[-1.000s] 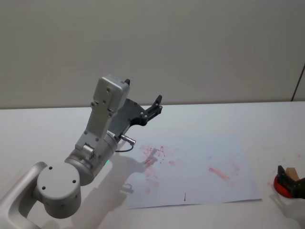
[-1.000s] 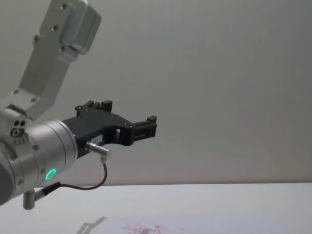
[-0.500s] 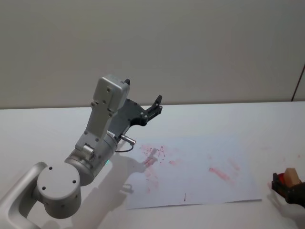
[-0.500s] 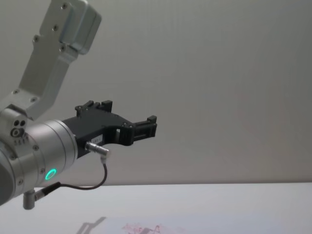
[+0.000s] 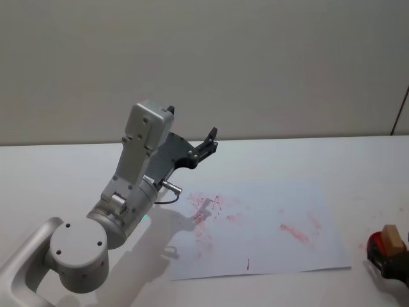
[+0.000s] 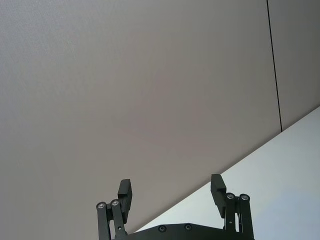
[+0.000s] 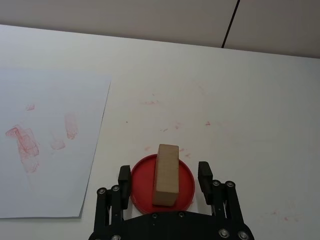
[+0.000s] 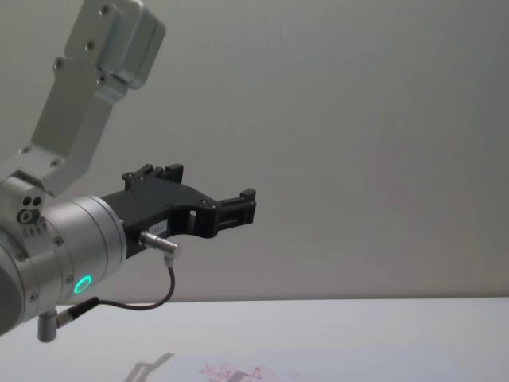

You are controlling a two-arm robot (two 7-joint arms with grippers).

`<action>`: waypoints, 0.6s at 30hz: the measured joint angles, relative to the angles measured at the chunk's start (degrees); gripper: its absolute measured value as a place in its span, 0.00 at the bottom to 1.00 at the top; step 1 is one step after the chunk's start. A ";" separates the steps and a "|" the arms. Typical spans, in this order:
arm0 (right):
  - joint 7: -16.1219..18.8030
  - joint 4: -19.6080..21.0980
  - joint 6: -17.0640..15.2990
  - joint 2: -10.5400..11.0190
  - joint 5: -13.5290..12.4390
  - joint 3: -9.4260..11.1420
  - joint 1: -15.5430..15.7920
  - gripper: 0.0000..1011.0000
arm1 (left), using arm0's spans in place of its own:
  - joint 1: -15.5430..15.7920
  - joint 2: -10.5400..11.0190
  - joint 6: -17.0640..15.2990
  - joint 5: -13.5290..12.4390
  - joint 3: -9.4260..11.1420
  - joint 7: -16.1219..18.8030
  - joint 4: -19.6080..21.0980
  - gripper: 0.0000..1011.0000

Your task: Use the one hand to pick up the stamp and affix it onto the A4 paper.

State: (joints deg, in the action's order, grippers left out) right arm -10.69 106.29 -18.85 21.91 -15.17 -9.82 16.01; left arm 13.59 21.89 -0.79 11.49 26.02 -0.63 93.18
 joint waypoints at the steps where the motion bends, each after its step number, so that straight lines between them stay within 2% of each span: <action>1: -0.02 -0.03 -0.06 -0.04 0.03 0.00 0.00 0.80 | 0.00 0.00 0.00 0.00 0.00 0.00 0.00 0.99; 11: -0.18 -0.27 -0.52 -0.35 0.23 -0.05 -0.04 0.51 | 0.00 0.00 0.00 0.00 0.00 0.00 0.00 0.99; 12: -0.21 -0.29 -0.56 -0.39 0.25 -0.05 -0.05 0.45 | 0.00 0.00 0.00 0.00 0.00 0.00 0.00 0.99; 15: -0.23 -0.32 -0.61 -0.43 0.27 -0.05 -0.07 0.39 | 0.00 0.00 0.00 0.00 0.00 0.00 0.00 0.99; 18: -0.24 -0.36 -0.67 -0.48 0.30 -0.05 -0.08 0.27 | 0.00 0.00 0.00 0.00 0.00 0.00 0.00 0.99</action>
State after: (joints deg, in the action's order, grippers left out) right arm -10.93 105.93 -19.52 21.43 -14.87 -9.87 15.93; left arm 13.59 21.89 -0.80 11.48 26.03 -0.62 93.18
